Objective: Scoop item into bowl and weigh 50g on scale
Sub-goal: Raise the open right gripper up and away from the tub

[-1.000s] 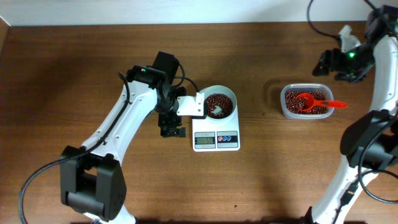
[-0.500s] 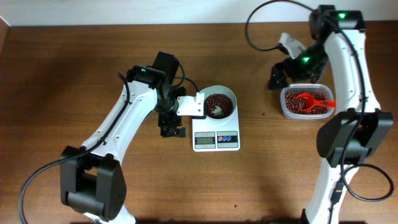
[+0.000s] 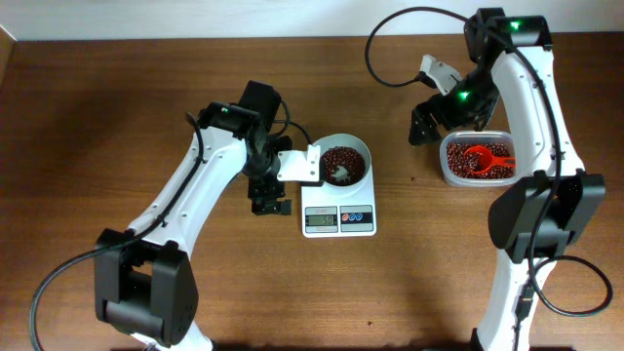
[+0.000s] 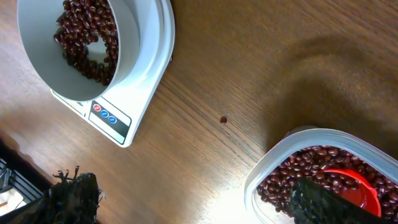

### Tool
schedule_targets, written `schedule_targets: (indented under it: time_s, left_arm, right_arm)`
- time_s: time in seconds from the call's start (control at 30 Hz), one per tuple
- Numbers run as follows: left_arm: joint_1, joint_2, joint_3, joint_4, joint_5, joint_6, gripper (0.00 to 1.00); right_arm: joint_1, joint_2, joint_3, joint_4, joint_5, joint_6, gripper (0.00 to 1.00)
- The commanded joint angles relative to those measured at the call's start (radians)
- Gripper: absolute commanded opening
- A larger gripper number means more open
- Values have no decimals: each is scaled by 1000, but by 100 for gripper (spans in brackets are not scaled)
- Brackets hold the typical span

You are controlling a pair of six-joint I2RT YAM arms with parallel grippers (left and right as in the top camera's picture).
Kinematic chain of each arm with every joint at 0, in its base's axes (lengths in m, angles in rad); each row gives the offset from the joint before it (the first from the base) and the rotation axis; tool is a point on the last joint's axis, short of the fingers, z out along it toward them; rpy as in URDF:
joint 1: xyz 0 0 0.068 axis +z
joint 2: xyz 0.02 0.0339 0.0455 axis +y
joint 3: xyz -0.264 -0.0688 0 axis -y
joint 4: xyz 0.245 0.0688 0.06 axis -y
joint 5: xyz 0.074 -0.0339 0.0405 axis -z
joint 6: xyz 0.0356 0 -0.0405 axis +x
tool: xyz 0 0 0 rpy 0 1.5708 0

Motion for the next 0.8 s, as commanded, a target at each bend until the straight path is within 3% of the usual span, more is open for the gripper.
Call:
schedule_targets:
  time_s: [0.0, 0.43, 0.77]
  left_arm:
    - [6, 8, -7, -2, 18, 12, 98]
    - [6, 8, -7, -3, 18, 12, 99]
    - [6, 8, -7, -3, 18, 12, 99]
  right_arm:
    - [7, -6, 11, 0, 9, -12, 99]
    - [7, -18, 11, -6, 25, -12, 99]
    - [7, -474, 11, -13, 128, -12, 99]
